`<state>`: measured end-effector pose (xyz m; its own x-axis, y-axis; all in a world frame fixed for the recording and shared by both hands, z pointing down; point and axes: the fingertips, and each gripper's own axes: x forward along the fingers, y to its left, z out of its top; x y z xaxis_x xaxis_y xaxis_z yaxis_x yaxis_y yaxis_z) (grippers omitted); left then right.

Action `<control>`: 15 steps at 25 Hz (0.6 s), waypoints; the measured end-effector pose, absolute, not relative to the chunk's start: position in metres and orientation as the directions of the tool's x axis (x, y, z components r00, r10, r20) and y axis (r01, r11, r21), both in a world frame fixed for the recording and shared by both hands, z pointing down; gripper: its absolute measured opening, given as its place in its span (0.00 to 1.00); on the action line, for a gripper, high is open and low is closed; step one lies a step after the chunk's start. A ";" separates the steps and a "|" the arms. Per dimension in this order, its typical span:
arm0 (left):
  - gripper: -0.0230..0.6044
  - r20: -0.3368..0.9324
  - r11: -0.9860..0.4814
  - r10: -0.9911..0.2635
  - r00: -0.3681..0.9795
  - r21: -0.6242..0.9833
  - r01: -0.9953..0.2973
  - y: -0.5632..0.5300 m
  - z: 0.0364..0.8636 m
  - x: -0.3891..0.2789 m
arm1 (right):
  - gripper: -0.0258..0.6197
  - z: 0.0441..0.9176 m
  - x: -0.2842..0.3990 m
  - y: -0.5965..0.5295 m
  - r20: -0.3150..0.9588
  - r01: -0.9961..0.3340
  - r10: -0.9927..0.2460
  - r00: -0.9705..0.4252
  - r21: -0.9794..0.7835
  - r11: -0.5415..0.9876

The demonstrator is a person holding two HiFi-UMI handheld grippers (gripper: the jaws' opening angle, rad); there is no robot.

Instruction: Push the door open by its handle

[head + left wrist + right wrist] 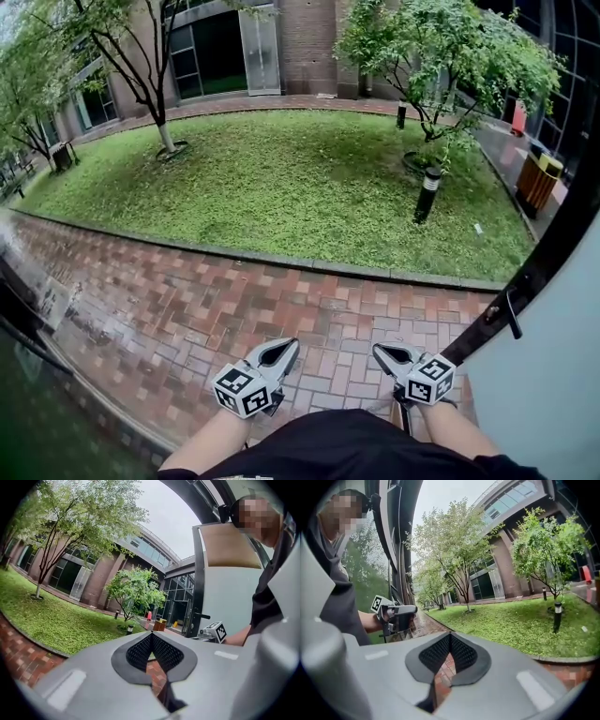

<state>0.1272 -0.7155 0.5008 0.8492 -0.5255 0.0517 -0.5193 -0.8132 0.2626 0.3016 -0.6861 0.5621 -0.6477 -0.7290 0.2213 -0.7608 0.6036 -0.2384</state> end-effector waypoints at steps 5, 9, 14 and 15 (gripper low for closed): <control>0.03 0.055 -0.810 -0.533 0.844 0.254 -0.528 -0.707 0.498 0.134 | 0.04 0.552 0.301 -0.678 0.205 -0.739 -0.710 -0.673 -0.198 0.644; 0.03 0.043 -0.796 -0.565 0.824 0.235 -0.558 -0.691 0.487 0.141 | 0.04 0.543 0.306 -0.668 0.206 -0.715 -0.684 -0.700 -0.194 0.672; 0.03 0.020 -0.765 -0.615 0.788 0.228 -0.603 -0.643 0.479 0.150 | 0.04 0.541 0.313 -0.639 0.216 -0.672 -0.638 -0.740 -0.185 0.717; 0.03 0.017 -0.756 -0.627 0.779 0.230 -0.613 -0.632 0.478 0.149 | 0.04 0.541 0.313 -0.634 0.213 -0.665 -0.631 -0.746 -0.186 0.724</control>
<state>0.1492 -0.6316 0.4783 0.7791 -0.6267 0.0165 -0.6129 -0.7558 0.2303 0.3131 -0.6340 0.5412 -0.7462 -0.6309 0.2125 -0.6647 0.7235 -0.1861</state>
